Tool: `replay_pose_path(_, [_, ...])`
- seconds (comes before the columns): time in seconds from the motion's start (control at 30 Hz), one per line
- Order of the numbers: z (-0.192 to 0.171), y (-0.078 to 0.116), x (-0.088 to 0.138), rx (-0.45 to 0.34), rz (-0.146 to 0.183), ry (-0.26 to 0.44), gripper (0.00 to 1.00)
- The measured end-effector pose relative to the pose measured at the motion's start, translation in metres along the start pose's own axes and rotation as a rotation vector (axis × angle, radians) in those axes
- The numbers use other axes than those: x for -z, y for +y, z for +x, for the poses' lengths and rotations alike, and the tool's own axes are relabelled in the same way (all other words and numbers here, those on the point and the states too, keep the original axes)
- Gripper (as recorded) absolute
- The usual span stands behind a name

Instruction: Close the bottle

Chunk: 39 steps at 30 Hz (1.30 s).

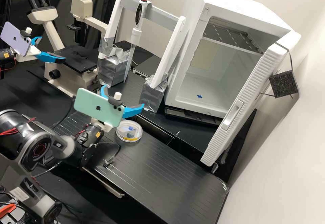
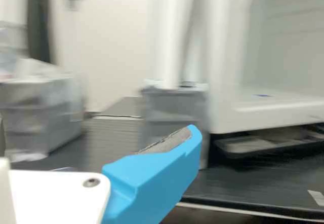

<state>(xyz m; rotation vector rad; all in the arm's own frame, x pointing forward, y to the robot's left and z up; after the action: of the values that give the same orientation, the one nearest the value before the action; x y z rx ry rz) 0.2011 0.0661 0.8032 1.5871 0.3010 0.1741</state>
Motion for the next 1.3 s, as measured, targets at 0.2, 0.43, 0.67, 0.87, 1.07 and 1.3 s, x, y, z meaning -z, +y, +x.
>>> replay_pose_path(0.2, [-0.015, -0.029, 0.005, 0.118, -0.046, 0.044, 1.00])
replay_pose_path(0.43, [-0.020, -0.041, -0.003, 0.156, -0.042, -0.012, 1.00])
replay_pose_path(0.67, [-0.018, -0.044, -0.008, 0.169, -0.037, -0.042, 0.00])
replay_pose_path(0.87, [-0.018, -0.045, -0.009, 0.174, -0.043, -0.047, 0.00])
replay_pose_path(1.07, [-0.018, -0.045, -0.010, 0.174, -0.042, -0.049, 0.00])
replay_pose_path(1.3, [-0.018, -0.045, -0.009, 0.169, -0.042, -0.044, 0.00])
